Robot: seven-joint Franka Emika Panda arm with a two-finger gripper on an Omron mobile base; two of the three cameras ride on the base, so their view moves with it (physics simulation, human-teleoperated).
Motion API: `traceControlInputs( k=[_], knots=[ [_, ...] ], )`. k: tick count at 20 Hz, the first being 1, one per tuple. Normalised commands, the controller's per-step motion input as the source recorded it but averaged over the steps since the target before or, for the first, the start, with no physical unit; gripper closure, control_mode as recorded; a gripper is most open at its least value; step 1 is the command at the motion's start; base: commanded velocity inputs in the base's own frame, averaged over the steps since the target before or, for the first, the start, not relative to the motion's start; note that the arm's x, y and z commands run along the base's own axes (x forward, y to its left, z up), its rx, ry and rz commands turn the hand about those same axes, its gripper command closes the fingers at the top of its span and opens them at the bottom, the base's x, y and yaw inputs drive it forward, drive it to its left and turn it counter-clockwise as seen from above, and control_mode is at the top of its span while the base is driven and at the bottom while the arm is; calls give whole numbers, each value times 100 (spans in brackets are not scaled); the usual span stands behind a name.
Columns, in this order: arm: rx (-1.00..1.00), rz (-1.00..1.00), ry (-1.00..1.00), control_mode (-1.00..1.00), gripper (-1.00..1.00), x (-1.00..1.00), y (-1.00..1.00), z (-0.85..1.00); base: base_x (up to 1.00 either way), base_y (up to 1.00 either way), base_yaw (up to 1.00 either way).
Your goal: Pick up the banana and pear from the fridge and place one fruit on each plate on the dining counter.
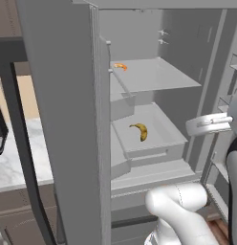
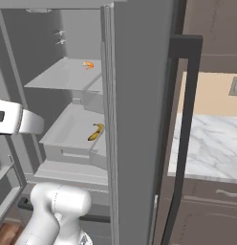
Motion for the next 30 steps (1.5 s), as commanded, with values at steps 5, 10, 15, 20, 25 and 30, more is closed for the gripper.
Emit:
traceControlInputs(
  k=[5, 10, 15, 20, 25, 30],
  knots=[
    [0, -1, 4, -100, -100, 16, 0, -6, 80, 0, -2],
    [0, -11, 16, -100, -100, 43, 0, -35, 0, 0, 0],
    [0, -12, 6, -100, -100, 81, 0, -61, 0, 0, 0],
    [0, -1, -4, -100, -100, 79, -11, -56, 0, 0, 0],
    [0, 0, -1, -100, -100, 97, -4, -64, 0, 0, 0],
    [1, 0, 0, -100, -100, 96, -8, -63, 0, 0, 0]
  ],
)
